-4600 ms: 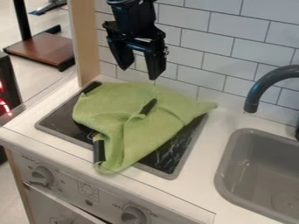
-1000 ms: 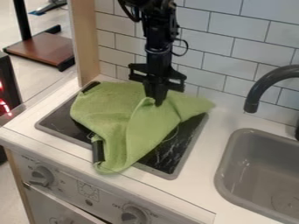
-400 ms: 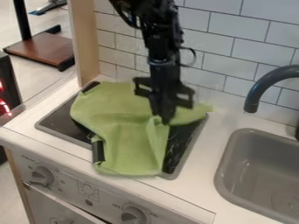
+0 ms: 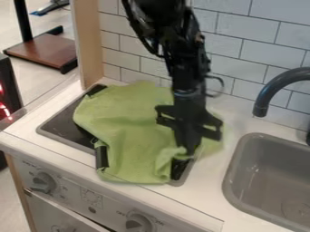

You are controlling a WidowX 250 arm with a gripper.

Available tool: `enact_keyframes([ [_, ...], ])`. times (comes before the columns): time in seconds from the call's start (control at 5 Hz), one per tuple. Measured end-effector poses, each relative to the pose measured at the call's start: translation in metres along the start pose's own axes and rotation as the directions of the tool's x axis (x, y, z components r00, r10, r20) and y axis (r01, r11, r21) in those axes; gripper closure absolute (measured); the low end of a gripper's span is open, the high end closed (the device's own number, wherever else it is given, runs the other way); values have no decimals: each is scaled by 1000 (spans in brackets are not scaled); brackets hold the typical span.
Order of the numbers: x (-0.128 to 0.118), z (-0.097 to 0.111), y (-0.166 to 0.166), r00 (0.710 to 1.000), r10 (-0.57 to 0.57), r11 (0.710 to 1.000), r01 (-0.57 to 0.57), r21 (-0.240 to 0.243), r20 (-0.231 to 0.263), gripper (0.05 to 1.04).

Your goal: Unfold the cloth from top left to bottom right

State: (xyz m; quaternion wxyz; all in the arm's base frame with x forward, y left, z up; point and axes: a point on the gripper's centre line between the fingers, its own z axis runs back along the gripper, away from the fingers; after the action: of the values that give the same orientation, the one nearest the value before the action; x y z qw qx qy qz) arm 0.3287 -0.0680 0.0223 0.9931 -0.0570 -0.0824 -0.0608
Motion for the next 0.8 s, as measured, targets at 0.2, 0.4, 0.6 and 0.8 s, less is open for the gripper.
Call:
enact_keyframes([
  [0.2,1,-13,-12,1000,-11,1000,11,18,17,1003],
  [0.4,2,-20,-16,999,-14,1000,13,22,33,1003],
  [0.6,-2,-28,-21,999,-35,999,35,-12,17,973],
  [0.8,-4,-29,-19,997,-74,997,74,-3,9,783],
])
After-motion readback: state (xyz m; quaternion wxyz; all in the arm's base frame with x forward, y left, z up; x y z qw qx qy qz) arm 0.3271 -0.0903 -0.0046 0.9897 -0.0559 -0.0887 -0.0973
